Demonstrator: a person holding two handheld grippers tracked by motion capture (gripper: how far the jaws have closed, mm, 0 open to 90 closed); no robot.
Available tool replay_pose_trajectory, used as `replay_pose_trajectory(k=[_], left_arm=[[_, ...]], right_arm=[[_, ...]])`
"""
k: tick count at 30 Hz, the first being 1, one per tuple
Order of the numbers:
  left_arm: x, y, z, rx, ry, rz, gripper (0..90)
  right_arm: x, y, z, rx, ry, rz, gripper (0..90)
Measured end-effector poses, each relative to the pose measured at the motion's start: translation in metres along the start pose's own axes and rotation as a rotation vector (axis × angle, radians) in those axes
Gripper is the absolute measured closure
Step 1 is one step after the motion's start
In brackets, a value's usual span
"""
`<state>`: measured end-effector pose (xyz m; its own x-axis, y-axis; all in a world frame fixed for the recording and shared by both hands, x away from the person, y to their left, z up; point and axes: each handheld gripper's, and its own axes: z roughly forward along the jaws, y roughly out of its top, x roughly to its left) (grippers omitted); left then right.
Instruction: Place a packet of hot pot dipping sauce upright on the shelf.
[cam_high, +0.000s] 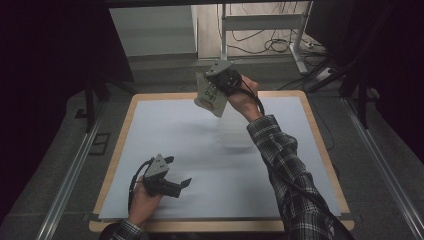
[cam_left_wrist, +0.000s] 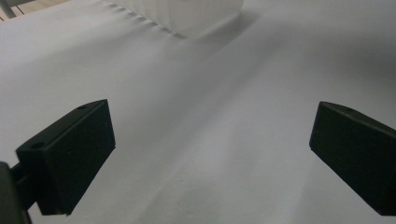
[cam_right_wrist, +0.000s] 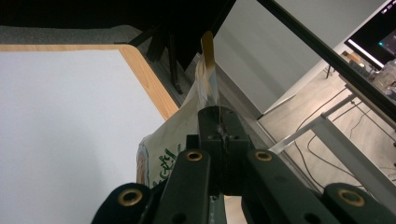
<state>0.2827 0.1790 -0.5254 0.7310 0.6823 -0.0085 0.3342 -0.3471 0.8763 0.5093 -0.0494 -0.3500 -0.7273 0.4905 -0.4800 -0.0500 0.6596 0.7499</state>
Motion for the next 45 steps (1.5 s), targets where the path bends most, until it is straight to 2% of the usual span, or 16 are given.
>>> replay_pose_trajectory(k=[8,23,31,39,45], left_arm=[[0.0,-0.001,-0.001,-0.001,0.003,-0.002,0.3],[-0.001,0.0,0.0,0.009,0.005,0.005,0.3],[-0.002,0.0,0.001,0.014,0.007,0.008,0.2],[-0.002,0.0,0.001,0.016,0.009,0.009,0.3],[-0.002,0.0,0.002,0.019,0.01,0.015,0.3]], right_arm=[[-0.011,-0.014,-0.006,0.036,0.012,0.011,89.3],[-0.022,-0.035,-0.024,0.091,0.03,0.024,89.1],[-0.029,-0.049,-0.036,0.133,0.025,0.023,89.0],[-0.044,-0.066,-0.054,0.168,-0.003,0.037,88.9],[-0.042,-0.07,-0.052,0.198,0.007,0.022,88.1]])
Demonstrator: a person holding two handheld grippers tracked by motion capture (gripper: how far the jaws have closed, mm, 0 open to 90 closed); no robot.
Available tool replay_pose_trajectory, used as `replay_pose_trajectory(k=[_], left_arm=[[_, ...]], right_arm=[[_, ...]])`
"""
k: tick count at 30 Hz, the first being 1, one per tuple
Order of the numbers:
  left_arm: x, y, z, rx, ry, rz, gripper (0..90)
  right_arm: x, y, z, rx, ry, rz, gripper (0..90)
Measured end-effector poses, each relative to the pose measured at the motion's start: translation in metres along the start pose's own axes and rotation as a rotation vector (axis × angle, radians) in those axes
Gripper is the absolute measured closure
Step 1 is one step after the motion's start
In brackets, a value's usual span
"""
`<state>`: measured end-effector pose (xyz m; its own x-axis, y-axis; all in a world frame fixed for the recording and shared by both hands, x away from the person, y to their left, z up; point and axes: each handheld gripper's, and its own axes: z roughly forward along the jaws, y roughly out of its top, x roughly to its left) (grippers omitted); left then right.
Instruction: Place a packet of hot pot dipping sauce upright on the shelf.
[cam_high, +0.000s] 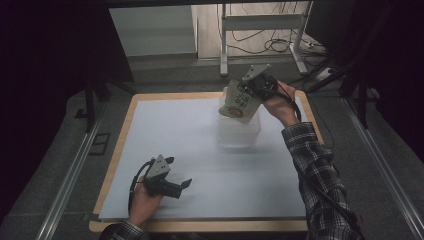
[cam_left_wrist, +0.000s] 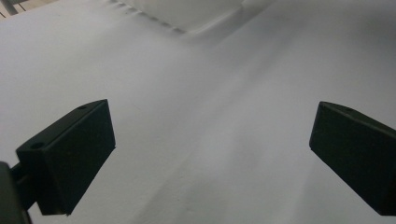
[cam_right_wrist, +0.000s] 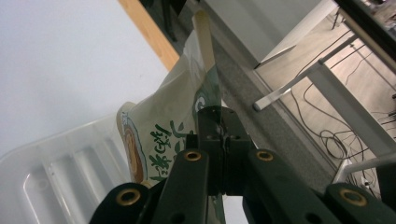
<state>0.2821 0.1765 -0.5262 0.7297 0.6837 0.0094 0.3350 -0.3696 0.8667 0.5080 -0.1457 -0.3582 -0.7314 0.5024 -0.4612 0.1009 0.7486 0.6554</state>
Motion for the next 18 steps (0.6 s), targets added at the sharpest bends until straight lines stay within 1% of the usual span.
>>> replay_pose_trajectory(k=[1,2,3,4,5,8,10,12,14,16,18], left_arm=[[0.0,0.0,0.0,0.001,0.0,0.0,0.3],[0.0,0.0,0.0,0.001,0.0,0.0,0.2],[0.0,0.0,0.0,0.001,0.0,0.0,0.2],[0.0,0.0,0.0,0.0,0.0,-0.001,0.3],[0.0,0.0,0.0,-0.001,-0.001,-0.002,0.2],[0.0,0.0,0.0,-0.002,-0.001,-0.003,0.3],[0.0,0.0,0.0,-0.002,-0.001,-0.003,0.3],[0.0,0.0,0.0,0.001,0.0,-0.001,0.3],[0.0,0.0,0.0,0.0,0.0,-0.002,0.3],[0.0,0.0,0.0,0.001,0.0,-0.001,0.2],[0.0,0.0,0.0,0.0,0.0,-0.002,0.2]], right_arm=[[0.0,0.0,0.0,0.0,0.0,0.0,88.1],[0.002,0.0,0.002,0.01,0.002,-0.01,88.2],[0.004,-0.001,0.004,0.014,-0.012,-0.016,88.2],[0.004,-0.002,0.005,0.015,-0.025,-0.01,88.1],[0.003,-0.002,0.006,0.013,-0.02,0.0,88.0],[0.001,-0.003,0.006,0.019,-0.025,0.002,88.3],[-0.001,-0.003,0.004,0.027,-0.019,0.006,88.5],[-0.005,-0.004,0.001,0.041,-0.031,-0.006,88.5],[-0.006,-0.005,-0.001,0.042,-0.035,-0.009,88.5],[-0.01,-0.006,-0.005,0.036,-0.041,0.0,88.5],[-0.011,-0.006,-0.005,0.037,-0.042,0.0,88.4]])
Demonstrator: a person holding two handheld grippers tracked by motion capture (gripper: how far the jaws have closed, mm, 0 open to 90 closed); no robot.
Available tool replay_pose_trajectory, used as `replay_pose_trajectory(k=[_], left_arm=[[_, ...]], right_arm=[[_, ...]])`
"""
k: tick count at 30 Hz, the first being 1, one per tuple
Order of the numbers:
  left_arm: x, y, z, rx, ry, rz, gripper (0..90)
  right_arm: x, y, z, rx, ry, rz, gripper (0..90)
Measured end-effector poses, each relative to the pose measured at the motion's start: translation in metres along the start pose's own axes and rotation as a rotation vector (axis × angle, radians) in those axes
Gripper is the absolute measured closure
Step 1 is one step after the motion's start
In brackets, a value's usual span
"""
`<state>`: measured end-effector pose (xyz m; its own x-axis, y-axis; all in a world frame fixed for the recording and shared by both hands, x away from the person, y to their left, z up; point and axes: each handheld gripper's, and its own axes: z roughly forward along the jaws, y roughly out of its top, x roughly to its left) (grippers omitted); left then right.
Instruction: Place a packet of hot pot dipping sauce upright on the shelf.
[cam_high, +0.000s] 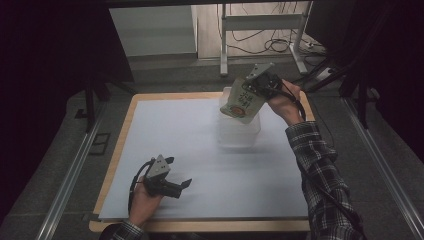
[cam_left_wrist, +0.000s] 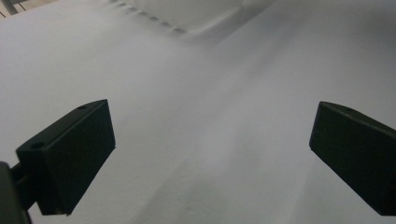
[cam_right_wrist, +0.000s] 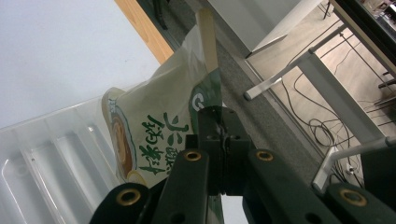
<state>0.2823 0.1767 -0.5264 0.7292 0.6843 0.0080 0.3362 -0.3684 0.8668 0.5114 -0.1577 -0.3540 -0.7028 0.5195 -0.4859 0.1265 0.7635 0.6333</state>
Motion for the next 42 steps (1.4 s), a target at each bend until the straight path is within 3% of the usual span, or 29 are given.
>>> replay_pose_trajectory(k=[5,8,15,25,28,32,34,42], left_arm=[[0.0,0.0,0.0,0.0,0.001,0.002,0.2],[0.0,0.0,0.0,-0.001,0.001,0.0,0.2],[0.0,0.0,0.0,0.0,0.001,0.001,0.3],[0.0,0.0,0.0,0.0,0.003,0.0,0.3],[0.0,0.0,0.0,-0.001,0.003,0.0,0.3],[0.0,0.0,0.0,-0.001,0.003,0.0,0.3],[0.0,0.0,0.0,-0.001,0.003,0.0,0.3],[0.0,0.0,0.0,0.0,0.004,0.0,0.3]], right_arm=[[0.007,0.001,0.007,0.009,0.029,-0.011,87.4],[0.011,0.001,0.01,0.011,0.006,-0.021,87.5],[0.006,0.001,0.006,-0.018,0.043,0.02,87.5],[-0.001,-0.001,-0.006,0.021,0.019,-0.048,89.1],[-0.004,0.0,-0.008,0.025,0.041,-0.047,88.8],[0.002,0.002,-0.001,0.029,0.06,-0.068,88.0],[0.007,0.002,0.003,0.03,0.038,-0.083,88.0],[0.005,0.008,0.002,-0.028,0.044,-0.012,87.7]])
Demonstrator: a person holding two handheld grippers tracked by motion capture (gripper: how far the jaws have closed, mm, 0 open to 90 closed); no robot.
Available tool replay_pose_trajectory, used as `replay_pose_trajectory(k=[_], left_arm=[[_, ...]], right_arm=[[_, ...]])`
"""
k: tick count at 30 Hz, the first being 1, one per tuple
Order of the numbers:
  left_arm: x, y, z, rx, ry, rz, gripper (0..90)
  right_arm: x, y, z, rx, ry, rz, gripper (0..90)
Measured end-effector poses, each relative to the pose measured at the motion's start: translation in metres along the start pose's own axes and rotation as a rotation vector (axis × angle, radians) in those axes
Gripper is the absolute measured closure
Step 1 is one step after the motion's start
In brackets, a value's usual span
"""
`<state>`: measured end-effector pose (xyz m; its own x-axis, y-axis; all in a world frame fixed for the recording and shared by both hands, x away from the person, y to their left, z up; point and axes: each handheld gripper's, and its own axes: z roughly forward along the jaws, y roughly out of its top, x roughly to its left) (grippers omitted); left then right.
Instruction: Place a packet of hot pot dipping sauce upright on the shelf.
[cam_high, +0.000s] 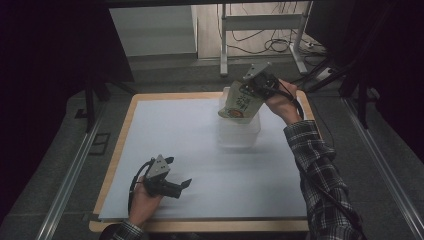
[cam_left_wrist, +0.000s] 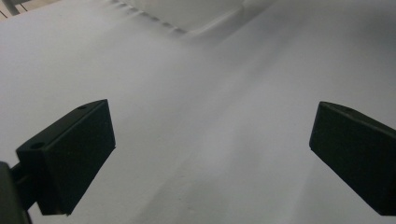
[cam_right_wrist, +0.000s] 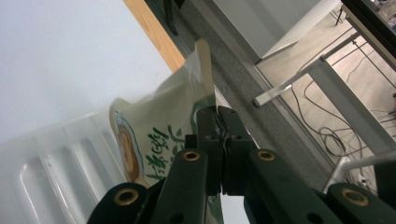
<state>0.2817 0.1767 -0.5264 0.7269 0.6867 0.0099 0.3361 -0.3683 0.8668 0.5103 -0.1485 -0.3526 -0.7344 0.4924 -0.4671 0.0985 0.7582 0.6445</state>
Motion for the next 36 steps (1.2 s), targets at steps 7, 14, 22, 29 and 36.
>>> replay_pose_trajectory(k=[7,14,22,29,36], left_arm=[[0.0,0.0,0.0,-0.001,0.001,-0.001,0.3],[0.0,0.0,0.0,-0.001,0.0,0.0,0.3],[0.0,0.0,0.0,0.003,0.001,0.004,0.3],[0.0,0.0,0.0,0.001,0.001,0.002,0.2],[0.0,0.0,0.0,-0.001,0.001,-0.001,0.3]], right_arm=[[0.001,0.004,-0.004,-0.025,0.021,0.013,89.4],[-0.005,0.002,-0.015,0.027,0.029,-0.038,89.8],[-0.015,0.004,-0.035,0.032,0.024,-0.078,89.8],[0.001,0.007,-0.015,0.061,0.08,-0.13,89.8],[0.015,0.016,0.003,0.051,0.106,-0.146,89.7]])
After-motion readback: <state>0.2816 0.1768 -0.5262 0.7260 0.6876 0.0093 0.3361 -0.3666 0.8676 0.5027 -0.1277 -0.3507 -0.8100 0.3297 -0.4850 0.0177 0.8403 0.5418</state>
